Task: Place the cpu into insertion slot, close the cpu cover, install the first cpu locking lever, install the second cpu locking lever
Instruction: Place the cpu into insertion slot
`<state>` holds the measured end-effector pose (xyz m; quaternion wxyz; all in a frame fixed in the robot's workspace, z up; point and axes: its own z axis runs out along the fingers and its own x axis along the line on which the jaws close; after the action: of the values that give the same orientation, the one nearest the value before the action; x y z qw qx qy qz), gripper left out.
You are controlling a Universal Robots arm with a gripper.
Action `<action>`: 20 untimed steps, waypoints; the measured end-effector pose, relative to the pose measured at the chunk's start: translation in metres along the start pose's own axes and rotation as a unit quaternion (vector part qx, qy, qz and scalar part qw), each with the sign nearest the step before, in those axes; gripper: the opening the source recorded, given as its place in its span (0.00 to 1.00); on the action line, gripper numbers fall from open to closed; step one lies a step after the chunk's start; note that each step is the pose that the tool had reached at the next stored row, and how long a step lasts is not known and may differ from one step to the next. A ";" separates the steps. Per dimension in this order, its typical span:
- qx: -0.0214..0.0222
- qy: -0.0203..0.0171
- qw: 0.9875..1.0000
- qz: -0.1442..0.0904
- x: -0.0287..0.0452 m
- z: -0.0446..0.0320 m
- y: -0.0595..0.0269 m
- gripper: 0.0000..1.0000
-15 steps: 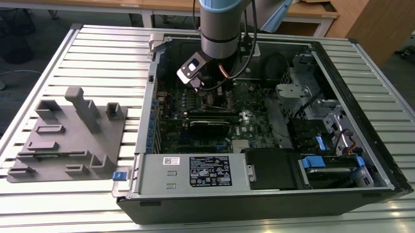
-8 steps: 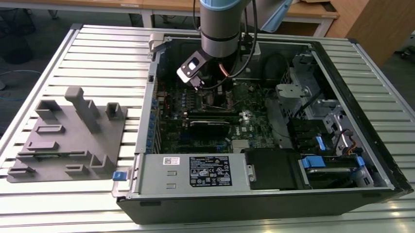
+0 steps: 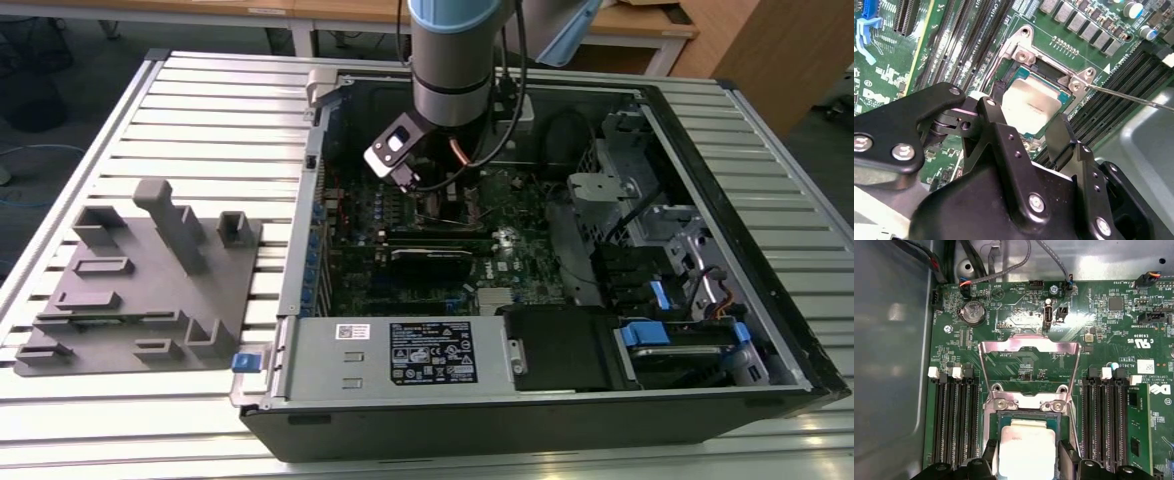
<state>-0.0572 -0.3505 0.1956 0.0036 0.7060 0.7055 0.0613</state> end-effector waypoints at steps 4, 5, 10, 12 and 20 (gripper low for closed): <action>0.000 0.000 1.000 0.000 0.0047 0.0006 -0.0001 0.60; 0.000 0.000 1.000 0.000 0.0068 0.0007 -0.0001 0.60; 0.000 -0.002 1.000 0.000 0.0077 0.0021 -0.0002 0.60; 0.000 -0.003 1.000 0.000 0.0077 0.0023 -0.0002 0.60; 0.000 -0.007 1.000 0.000 0.0070 0.0028 -0.0003 0.60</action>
<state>-0.0573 -0.3433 0.1933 0.0085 0.7065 0.7054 0.0563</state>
